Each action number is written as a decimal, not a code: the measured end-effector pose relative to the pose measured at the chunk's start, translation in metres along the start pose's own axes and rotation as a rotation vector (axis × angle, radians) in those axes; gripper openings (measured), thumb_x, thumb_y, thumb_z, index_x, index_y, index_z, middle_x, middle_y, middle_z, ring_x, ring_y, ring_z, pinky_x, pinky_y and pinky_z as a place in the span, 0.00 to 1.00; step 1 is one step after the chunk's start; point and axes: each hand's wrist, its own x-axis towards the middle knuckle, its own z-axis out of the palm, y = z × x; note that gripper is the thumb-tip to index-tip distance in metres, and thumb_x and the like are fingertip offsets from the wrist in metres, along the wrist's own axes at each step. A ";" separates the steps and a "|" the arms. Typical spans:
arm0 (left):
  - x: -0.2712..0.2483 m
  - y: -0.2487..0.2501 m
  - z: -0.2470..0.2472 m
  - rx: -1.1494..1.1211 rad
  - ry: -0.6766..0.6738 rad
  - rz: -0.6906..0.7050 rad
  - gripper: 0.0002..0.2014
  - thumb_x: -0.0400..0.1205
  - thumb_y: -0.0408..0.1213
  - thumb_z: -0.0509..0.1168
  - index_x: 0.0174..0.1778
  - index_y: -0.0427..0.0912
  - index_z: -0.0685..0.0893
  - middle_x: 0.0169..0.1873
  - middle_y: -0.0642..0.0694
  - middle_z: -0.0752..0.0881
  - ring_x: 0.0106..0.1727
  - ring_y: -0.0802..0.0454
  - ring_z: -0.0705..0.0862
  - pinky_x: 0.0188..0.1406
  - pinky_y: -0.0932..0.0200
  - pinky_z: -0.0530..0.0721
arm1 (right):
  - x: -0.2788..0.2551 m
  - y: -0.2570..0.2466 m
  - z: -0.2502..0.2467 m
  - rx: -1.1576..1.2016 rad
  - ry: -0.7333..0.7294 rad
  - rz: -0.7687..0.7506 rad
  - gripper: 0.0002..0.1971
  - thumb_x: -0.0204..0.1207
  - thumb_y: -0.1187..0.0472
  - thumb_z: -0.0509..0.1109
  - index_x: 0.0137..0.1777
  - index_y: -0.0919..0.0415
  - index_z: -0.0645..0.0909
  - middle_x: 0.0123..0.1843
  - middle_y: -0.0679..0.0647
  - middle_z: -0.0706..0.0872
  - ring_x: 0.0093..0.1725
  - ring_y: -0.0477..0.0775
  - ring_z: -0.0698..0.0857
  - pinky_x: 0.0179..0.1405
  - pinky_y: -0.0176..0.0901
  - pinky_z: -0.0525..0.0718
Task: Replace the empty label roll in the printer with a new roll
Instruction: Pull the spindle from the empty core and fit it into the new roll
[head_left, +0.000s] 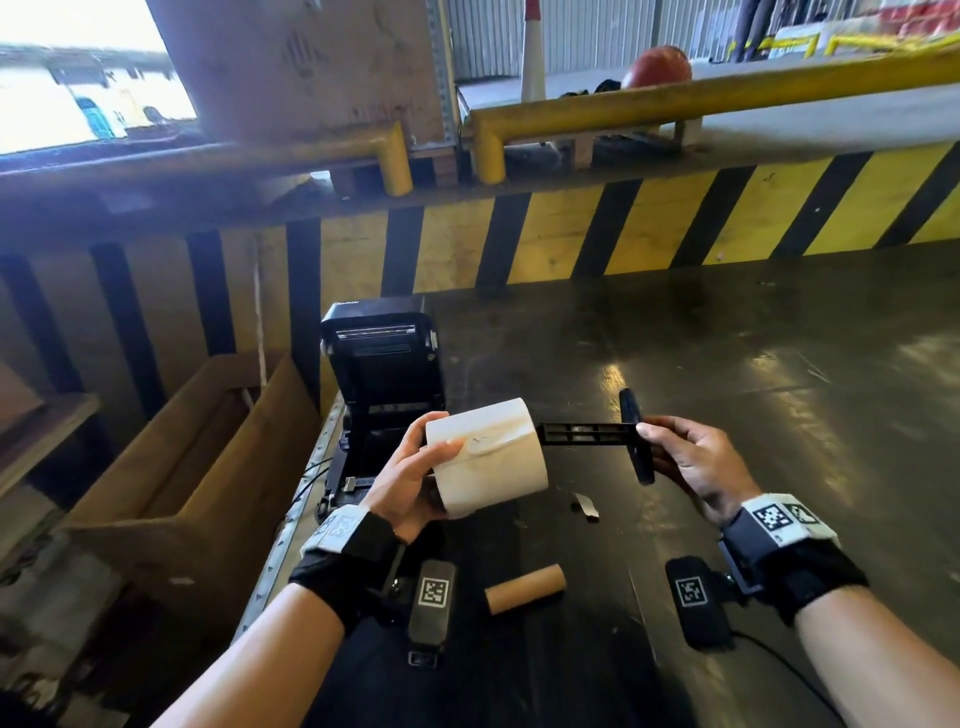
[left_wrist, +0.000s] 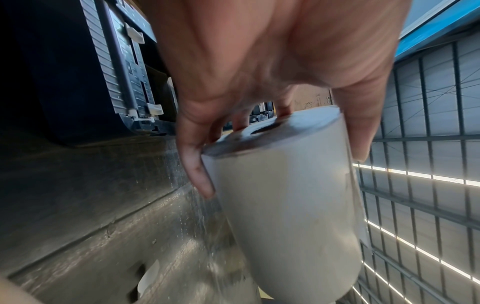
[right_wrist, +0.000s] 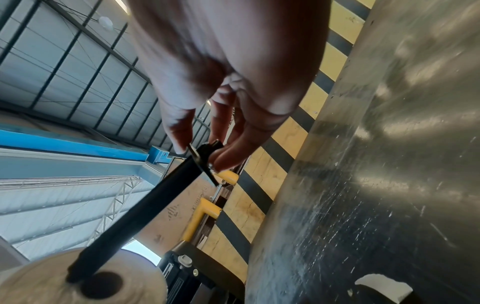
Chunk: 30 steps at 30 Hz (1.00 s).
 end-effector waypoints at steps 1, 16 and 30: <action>0.000 0.000 -0.001 -0.001 -0.001 0.004 0.20 0.68 0.43 0.71 0.54 0.63 0.80 0.67 0.41 0.77 0.67 0.33 0.74 0.47 0.33 0.82 | 0.001 0.001 0.002 0.004 0.007 0.000 0.08 0.74 0.66 0.71 0.52 0.66 0.85 0.45 0.60 0.89 0.35 0.45 0.90 0.37 0.32 0.89; -0.007 0.010 -0.003 -0.035 -0.011 0.003 0.21 0.70 0.41 0.68 0.59 0.60 0.77 0.64 0.44 0.79 0.62 0.38 0.78 0.42 0.38 0.87 | -0.002 -0.010 0.008 0.053 -0.040 -0.053 0.17 0.59 0.61 0.79 0.48 0.64 0.87 0.36 0.55 0.93 0.36 0.48 0.91 0.36 0.34 0.89; -0.016 0.003 -0.011 -0.078 -0.055 -0.024 0.29 0.62 0.43 0.74 0.60 0.60 0.77 0.63 0.44 0.80 0.62 0.37 0.79 0.43 0.35 0.87 | -0.014 -0.032 0.015 -0.227 -0.070 -0.283 0.09 0.67 0.65 0.77 0.45 0.54 0.89 0.42 0.54 0.92 0.46 0.56 0.90 0.50 0.46 0.88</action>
